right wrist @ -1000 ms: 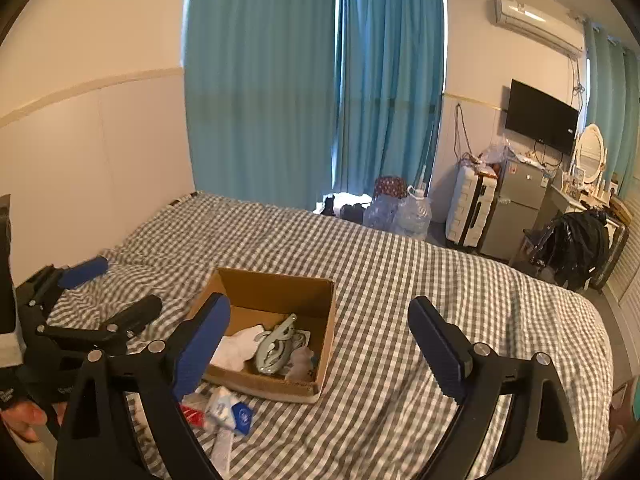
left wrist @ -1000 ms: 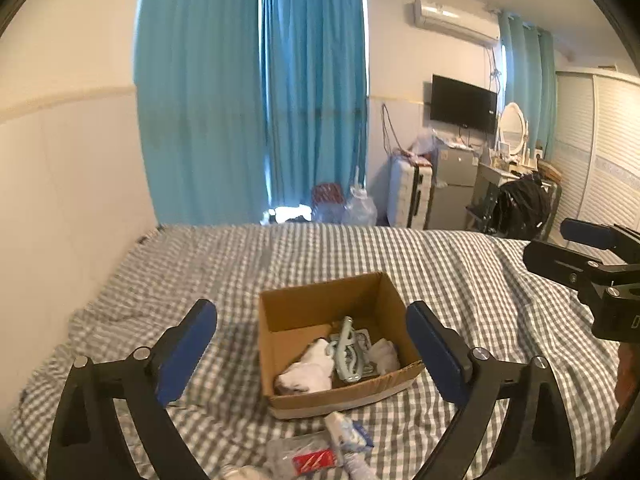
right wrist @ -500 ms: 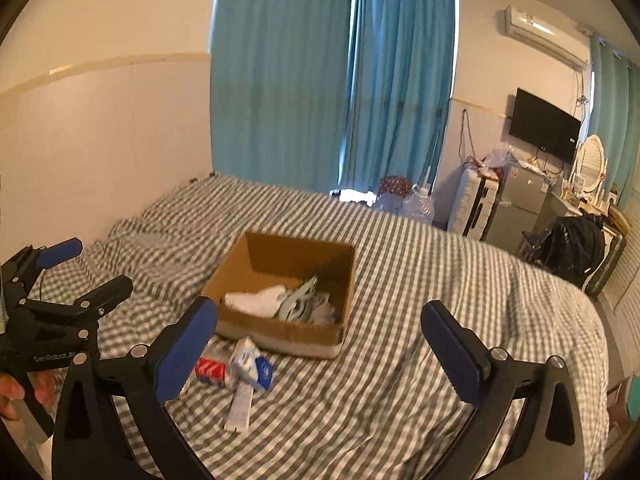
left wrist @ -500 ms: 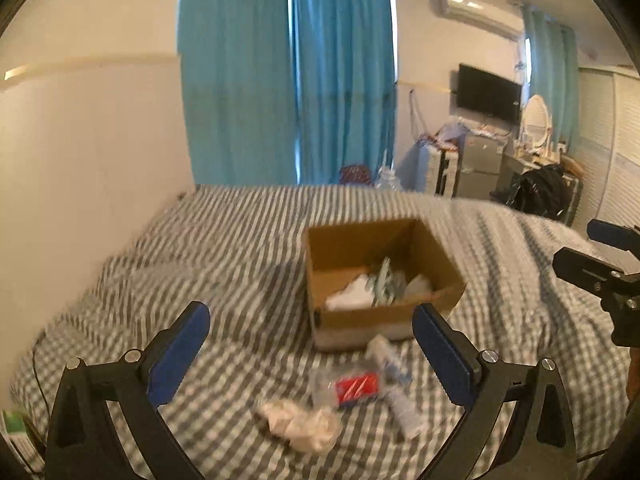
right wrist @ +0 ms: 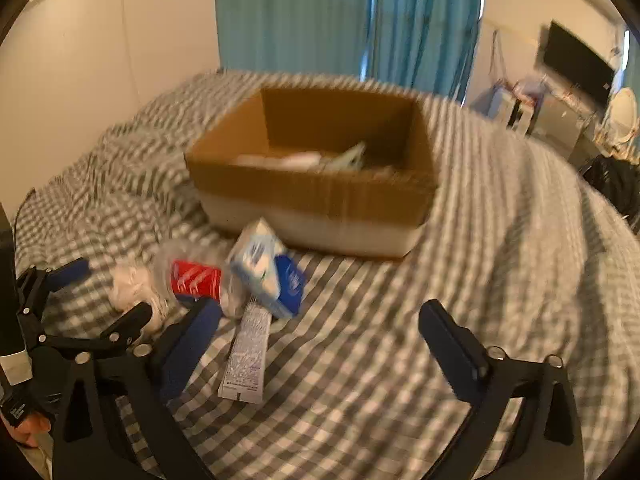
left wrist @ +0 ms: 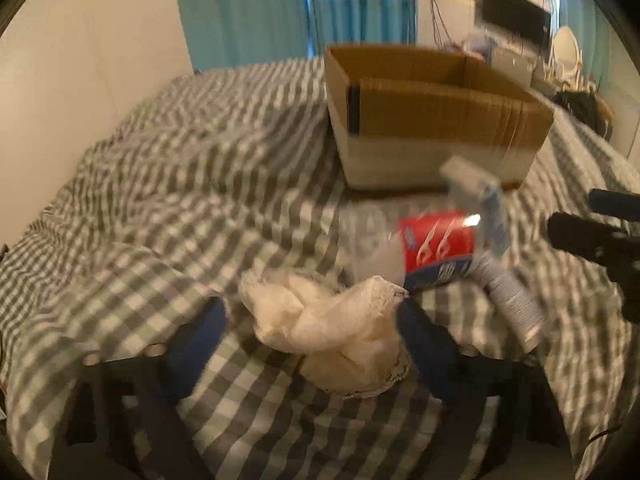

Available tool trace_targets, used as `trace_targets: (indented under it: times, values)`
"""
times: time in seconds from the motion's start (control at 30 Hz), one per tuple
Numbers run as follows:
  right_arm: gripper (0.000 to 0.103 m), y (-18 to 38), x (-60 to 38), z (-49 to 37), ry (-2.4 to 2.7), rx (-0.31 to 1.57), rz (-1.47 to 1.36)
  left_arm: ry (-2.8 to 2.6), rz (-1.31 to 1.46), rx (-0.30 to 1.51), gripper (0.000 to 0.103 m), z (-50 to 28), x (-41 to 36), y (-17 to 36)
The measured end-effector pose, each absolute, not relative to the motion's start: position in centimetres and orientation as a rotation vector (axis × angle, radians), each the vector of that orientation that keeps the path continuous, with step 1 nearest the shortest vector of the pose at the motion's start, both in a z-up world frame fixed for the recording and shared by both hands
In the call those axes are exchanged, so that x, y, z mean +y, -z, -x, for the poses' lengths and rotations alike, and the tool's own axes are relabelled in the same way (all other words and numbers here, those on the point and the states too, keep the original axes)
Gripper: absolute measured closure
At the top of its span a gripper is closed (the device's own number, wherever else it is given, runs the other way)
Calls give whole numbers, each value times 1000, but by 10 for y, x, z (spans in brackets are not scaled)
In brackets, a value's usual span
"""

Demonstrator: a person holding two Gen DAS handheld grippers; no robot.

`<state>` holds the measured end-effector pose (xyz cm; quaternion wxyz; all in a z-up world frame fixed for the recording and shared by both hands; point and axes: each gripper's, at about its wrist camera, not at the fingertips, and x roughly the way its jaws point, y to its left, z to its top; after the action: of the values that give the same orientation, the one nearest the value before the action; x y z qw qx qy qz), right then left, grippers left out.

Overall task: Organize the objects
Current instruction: 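Grasp the cream lace cloth with the left tool while the right tool grasps the toothpaste tube, then carry the lace cloth and toothpaste tube with both tools over the box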

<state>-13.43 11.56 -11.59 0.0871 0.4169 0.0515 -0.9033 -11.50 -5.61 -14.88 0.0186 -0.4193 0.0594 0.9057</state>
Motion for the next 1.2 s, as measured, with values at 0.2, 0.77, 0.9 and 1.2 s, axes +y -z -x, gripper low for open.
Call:
trace_targets:
  times: [0.2,0.77,0.9,1.2]
  values:
    - [47,166,90,156,2552,170,-1390,-2700,1426,136,49,125,-58,176]
    - [82,161,87,121,2509,140,-1370,-2728,1337,64,81,71,-47,138]
    - [82,139,93,103,2539,133,-1327,-2729,1285,34,81,62,-42,120]
    - [82,74,107,73,2648,128,-1157,-2784,1173,-4,81,62,-33,63]
